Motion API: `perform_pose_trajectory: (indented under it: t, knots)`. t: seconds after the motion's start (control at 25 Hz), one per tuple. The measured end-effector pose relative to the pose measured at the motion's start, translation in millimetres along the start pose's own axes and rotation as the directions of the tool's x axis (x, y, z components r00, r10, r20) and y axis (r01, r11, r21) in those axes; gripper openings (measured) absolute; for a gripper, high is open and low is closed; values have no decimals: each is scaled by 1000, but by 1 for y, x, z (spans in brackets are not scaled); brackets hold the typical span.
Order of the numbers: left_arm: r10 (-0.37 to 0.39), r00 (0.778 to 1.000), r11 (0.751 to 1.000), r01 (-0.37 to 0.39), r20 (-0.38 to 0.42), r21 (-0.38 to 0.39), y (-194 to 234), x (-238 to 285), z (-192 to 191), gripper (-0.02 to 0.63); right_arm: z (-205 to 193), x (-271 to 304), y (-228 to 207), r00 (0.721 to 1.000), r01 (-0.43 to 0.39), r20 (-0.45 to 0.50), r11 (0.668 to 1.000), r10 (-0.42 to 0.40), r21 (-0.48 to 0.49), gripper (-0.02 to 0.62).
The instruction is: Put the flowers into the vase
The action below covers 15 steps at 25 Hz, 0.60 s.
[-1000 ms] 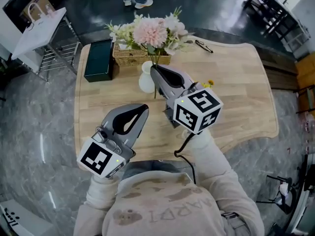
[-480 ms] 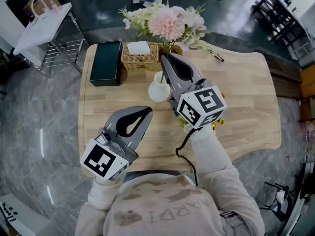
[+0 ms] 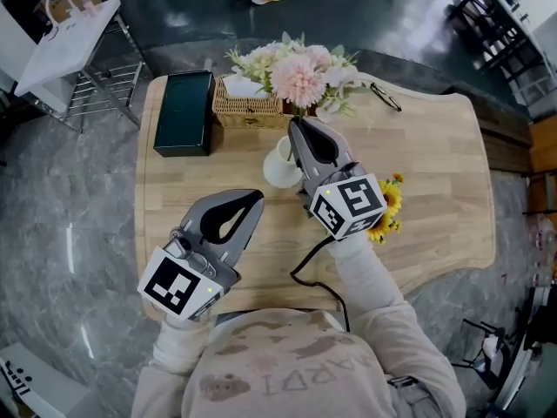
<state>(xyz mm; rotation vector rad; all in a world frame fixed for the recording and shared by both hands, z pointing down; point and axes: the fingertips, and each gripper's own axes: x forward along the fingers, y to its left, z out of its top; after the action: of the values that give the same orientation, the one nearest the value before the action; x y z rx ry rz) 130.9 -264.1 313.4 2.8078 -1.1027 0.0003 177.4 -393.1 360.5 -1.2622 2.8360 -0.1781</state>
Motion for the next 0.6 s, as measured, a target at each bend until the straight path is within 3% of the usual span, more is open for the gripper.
perform_pose_trajectory:
  t: [0.36,0.6]
  knots:
    - [-12,1000,1000,11,-13,-12,7,12,-9,0,-53,-7,-5,993,17,-114,999,-21,-35,37]
    - [-16,1000,1000,15,-18,-16,10,17,-11,0,-64,-9,-8,992,36,-117,999,-39,-28,46]
